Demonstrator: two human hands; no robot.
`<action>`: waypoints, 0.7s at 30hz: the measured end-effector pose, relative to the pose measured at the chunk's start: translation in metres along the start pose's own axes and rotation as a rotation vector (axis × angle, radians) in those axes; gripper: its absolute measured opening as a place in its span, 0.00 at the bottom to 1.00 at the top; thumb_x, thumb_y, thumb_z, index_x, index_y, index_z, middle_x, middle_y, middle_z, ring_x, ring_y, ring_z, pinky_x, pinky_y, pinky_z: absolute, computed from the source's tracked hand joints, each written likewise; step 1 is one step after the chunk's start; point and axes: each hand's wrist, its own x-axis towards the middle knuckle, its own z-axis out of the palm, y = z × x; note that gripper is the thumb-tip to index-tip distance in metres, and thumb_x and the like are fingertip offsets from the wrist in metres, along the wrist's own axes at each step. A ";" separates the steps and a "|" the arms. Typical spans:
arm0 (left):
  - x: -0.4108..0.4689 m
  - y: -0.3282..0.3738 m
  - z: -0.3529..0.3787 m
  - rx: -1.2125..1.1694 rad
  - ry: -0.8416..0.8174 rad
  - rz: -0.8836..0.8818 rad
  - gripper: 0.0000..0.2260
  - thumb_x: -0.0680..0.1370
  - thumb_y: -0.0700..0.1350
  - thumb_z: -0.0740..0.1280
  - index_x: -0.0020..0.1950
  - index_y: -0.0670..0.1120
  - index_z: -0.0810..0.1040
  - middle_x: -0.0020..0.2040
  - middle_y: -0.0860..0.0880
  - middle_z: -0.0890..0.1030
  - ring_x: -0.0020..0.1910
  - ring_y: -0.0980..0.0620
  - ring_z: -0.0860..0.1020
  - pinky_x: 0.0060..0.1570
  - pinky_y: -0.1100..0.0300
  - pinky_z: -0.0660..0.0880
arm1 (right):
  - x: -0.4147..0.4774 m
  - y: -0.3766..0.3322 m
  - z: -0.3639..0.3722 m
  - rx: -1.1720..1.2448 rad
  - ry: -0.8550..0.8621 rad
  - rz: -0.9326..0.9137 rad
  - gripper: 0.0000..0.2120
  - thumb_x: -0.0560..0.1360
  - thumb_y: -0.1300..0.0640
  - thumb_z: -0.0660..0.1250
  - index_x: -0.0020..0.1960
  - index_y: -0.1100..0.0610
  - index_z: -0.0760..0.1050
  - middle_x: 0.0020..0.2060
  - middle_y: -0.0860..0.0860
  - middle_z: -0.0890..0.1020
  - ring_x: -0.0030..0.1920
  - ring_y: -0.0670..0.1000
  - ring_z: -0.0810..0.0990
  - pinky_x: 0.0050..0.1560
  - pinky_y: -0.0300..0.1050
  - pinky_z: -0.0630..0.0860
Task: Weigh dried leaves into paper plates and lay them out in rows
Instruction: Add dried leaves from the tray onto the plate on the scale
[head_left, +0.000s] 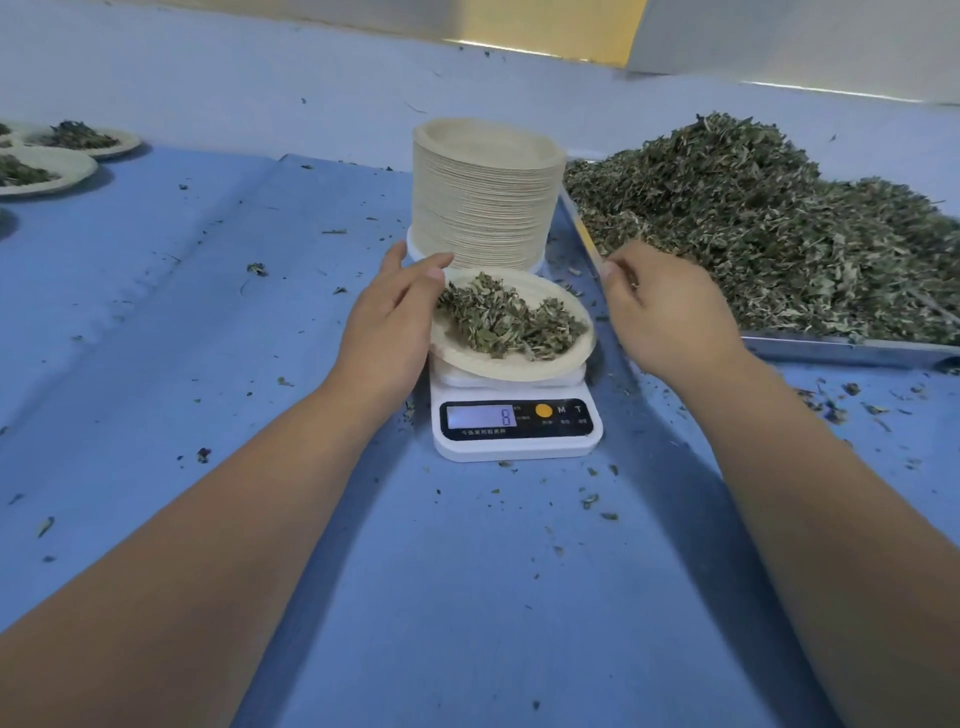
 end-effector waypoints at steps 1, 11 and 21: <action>0.000 -0.001 0.000 -0.002 0.000 -0.008 0.15 0.84 0.54 0.59 0.68 0.63 0.79 0.82 0.58 0.59 0.74 0.70 0.57 0.64 0.69 0.54 | -0.001 0.007 0.004 -0.069 -0.044 0.038 0.17 0.85 0.45 0.53 0.57 0.56 0.74 0.43 0.56 0.80 0.42 0.61 0.77 0.43 0.53 0.74; 0.000 0.003 0.000 -0.086 0.057 -0.070 0.10 0.83 0.50 0.61 0.55 0.60 0.82 0.59 0.71 0.72 0.75 0.64 0.64 0.66 0.65 0.59 | -0.002 0.027 0.023 -0.289 -0.151 0.125 0.27 0.82 0.35 0.47 0.42 0.54 0.72 0.33 0.50 0.73 0.38 0.58 0.74 0.41 0.50 0.70; 0.004 0.001 -0.002 -0.159 0.120 -0.130 0.13 0.84 0.47 0.59 0.49 0.58 0.83 0.39 0.79 0.76 0.43 0.82 0.72 0.57 0.63 0.72 | -0.001 0.029 0.021 -0.342 -0.181 0.133 0.30 0.81 0.32 0.45 0.40 0.54 0.71 0.33 0.50 0.74 0.37 0.56 0.74 0.48 0.54 0.73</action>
